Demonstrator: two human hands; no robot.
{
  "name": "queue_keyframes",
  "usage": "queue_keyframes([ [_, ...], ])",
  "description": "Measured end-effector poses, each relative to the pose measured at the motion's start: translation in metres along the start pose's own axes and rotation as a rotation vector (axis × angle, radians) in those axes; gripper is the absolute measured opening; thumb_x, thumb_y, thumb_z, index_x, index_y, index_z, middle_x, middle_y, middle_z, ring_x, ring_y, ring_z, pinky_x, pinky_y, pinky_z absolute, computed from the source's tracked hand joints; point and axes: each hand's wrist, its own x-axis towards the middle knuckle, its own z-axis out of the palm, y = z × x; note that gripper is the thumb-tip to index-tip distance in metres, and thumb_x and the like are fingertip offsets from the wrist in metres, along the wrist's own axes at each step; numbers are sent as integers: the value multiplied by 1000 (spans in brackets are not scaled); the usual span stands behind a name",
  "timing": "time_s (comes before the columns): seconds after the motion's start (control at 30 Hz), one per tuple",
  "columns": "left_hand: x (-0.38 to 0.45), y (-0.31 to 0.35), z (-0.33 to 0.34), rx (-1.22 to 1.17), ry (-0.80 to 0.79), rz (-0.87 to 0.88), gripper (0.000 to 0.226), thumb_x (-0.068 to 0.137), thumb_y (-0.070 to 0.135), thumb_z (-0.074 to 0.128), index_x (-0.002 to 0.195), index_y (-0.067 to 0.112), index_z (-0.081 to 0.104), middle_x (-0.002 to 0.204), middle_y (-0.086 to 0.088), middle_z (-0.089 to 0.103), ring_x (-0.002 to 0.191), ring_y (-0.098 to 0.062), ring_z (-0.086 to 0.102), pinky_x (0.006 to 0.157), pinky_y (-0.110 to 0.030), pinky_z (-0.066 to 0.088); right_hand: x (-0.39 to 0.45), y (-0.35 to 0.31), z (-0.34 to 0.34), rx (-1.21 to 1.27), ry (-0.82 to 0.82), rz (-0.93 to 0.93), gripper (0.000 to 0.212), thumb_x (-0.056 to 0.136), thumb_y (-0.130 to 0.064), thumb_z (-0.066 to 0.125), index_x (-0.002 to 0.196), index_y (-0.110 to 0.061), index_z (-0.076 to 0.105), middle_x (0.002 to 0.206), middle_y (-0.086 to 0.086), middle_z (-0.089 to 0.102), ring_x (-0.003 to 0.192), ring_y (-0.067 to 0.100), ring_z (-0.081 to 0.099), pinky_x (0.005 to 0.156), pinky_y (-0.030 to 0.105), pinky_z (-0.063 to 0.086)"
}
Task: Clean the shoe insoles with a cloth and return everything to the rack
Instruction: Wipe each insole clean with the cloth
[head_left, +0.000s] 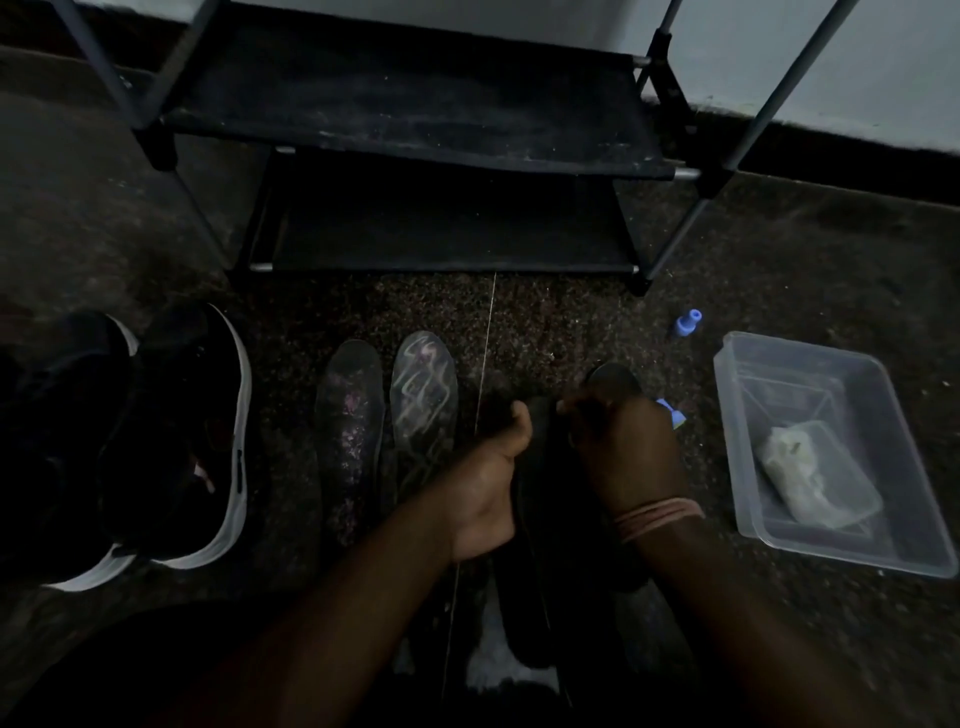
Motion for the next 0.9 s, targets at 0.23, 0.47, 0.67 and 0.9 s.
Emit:
queue_keyframes([
  [0.23, 3, 11, -10, -49, 36, 40, 66, 97, 66, 36, 113, 15, 75, 120, -12, 72, 104, -24, 71, 89, -39, 53, -13, -31, 10, 97, -198, -138, 14, 87, -14, 65, 90, -23, 76, 89, -1, 75, 83, 15, 68, 77, 31, 51],
  [0.47, 3, 8, -10, -47, 70, 1, 62, 99, 63, 37, 119, 14, 71, 116, -11, 74, 104, -24, 71, 89, -38, 54, -12, -27, 5, 89, -184, -119, 11, 88, -19, 65, 84, -22, 74, 76, -6, 69, 70, 8, 65, 71, 28, 53],
  [0.67, 4, 26, -16, -164, 157, 112, 63, 102, 57, 34, 125, 9, 67, 118, -16, 72, 105, -30, 69, 90, -44, 51, 2, -18, -11, 89, -647, 72, 4, 83, -20, 75, 83, -16, 78, 84, 1, 76, 78, 10, 70, 80, 28, 55],
  [0.9, 3, 42, -29, -347, 183, 309, 74, 97, 65, 36, 141, 9, 56, 133, -16, 65, 120, -28, 62, 98, -43, 49, 2, -13, -17, 397, -707, 422, 12, 93, -16, 66, 95, -4, 69, 74, 12, 68, 56, 13, 61, 50, 23, 49],
])
